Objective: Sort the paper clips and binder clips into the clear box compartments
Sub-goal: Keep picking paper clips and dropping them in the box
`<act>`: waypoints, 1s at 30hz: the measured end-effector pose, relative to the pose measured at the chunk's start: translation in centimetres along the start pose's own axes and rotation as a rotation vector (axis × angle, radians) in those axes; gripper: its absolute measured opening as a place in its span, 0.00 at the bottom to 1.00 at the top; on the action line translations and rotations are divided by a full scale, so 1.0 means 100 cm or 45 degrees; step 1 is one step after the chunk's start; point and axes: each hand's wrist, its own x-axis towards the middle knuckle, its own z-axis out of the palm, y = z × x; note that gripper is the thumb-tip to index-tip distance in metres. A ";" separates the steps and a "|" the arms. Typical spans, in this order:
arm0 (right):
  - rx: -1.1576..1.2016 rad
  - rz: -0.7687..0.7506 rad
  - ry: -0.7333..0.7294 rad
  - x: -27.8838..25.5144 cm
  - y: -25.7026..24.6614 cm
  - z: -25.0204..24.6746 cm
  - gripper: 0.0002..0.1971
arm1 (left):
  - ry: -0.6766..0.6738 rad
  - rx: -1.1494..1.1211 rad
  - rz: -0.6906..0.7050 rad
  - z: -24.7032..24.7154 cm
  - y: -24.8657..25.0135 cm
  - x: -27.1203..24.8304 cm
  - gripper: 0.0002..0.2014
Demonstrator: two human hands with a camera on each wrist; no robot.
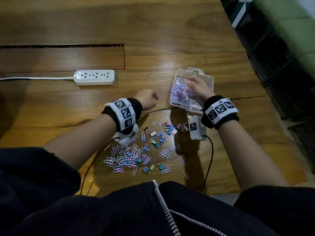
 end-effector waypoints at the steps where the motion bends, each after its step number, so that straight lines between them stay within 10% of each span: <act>1: -0.026 -0.007 -0.004 0.001 0.001 0.002 0.17 | 0.014 0.203 -0.029 0.002 -0.011 -0.004 0.17; 8: 0.097 -0.139 0.324 -0.036 0.021 0.005 0.14 | -0.136 0.425 -0.094 0.018 -0.057 -0.029 0.28; 21: -0.539 -0.086 -0.043 -0.097 0.086 0.058 0.16 | -0.113 -0.003 0.216 0.038 -0.052 -0.041 0.31; 30: -0.778 -0.287 0.038 -0.085 0.091 0.079 0.16 | -0.032 0.595 0.357 0.051 -0.061 -0.055 0.27</act>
